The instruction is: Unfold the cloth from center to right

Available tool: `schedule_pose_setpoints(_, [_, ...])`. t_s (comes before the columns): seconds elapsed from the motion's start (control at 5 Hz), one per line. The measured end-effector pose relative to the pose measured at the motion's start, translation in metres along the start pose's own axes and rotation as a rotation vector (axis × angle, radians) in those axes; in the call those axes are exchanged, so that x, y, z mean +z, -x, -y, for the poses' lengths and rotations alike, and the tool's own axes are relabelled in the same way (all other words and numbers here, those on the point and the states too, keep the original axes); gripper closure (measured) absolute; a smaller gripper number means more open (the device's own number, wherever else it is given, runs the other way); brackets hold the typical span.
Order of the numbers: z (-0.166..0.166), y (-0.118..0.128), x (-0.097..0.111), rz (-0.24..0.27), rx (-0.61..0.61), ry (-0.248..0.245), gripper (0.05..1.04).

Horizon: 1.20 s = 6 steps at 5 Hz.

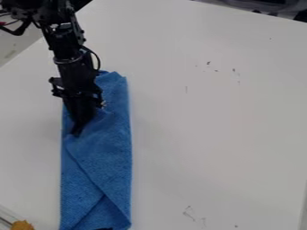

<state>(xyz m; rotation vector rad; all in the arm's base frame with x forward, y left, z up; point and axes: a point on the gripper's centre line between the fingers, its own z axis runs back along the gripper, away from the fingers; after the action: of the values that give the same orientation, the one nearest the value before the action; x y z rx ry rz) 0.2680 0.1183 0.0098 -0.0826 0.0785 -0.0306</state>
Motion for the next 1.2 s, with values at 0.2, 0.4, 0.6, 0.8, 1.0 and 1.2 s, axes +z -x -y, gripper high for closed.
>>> schedule_pose_setpoints(0.2, [0.013, -0.005, 0.015, 0.016, -0.036, -0.040, 1.026])
schedule_pose_setpoints(0.4, [0.048, -0.015, 0.042, 0.063, -0.089, -0.081, 1.029])
schedule_pose_setpoints(0.6, [0.075, -0.019, 0.047, 0.057, -0.126, -0.078, 1.029])
schedule_pose_setpoints(0.8, [0.099, -0.032, 0.044, 0.105, -0.115, -0.026, 1.029])
schedule_pose_setpoints(1.0, [0.110, -0.045, 0.014, 0.104, -0.063, 0.069, 1.029])
schedule_pose_setpoints(1.2, [0.125, -0.059, -0.002, 0.127, -0.024, 0.100, 1.029])
